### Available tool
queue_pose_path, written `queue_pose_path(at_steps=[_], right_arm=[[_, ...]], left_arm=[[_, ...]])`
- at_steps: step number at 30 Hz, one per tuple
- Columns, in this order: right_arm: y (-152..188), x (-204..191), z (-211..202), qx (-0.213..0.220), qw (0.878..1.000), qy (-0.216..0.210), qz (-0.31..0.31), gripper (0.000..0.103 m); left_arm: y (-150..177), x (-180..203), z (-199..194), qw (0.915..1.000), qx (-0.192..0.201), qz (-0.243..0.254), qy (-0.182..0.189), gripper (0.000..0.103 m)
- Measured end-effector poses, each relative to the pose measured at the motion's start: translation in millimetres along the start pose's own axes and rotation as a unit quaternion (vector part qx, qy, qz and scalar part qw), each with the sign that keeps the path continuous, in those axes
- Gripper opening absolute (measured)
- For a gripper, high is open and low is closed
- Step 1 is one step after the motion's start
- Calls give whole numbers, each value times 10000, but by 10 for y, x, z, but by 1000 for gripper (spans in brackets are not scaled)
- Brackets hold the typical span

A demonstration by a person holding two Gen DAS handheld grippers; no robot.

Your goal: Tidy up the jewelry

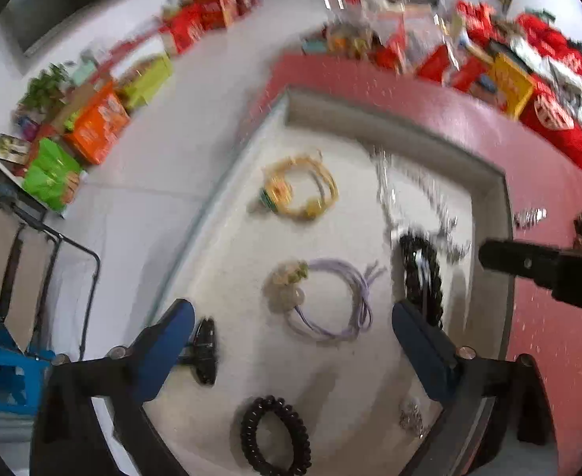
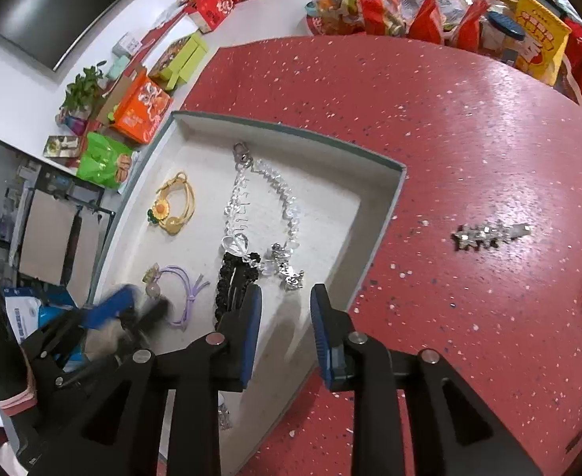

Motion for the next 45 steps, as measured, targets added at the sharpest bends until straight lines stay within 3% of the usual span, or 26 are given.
queue_pose_path(at_steps=[12,24,32,36,41,45], right_arm=[[112,-11,-236,47,10000,-18,8,28],[250,-111,-330,-67,9999,40,-80,31],[432,-157,-449,-193,9998,46,-99,53],[530,-157,-534,-250,9996,72,-104,58],[636,-179,-688,-233,9994,142,-208,74],[707,-222,-797,-277,9988,209,-347,76]], left_arm=[[57,82,-132,9998,-87,192,-34,101],[265,-52,-318,9991,-369,-56,-213,102],[347,-107,-528,9984,-422,-163,-342,102],[402,-93,-654,9983,-459,-153,-334,102],[500,-71,-819,9980,-535,-112,-312,102],[574,-86,-967,9976,-605,-136,-301,102]])
Point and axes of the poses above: each gripper's, at about its wrist camera, not at the fingertips, and z roughly the way its jaws point, x to its right, y to its underside, the point moved 3 cm from there along z, roughly the way its jaws point, and after that the axes turned 14 degrees about x, right-handed, at the moved point
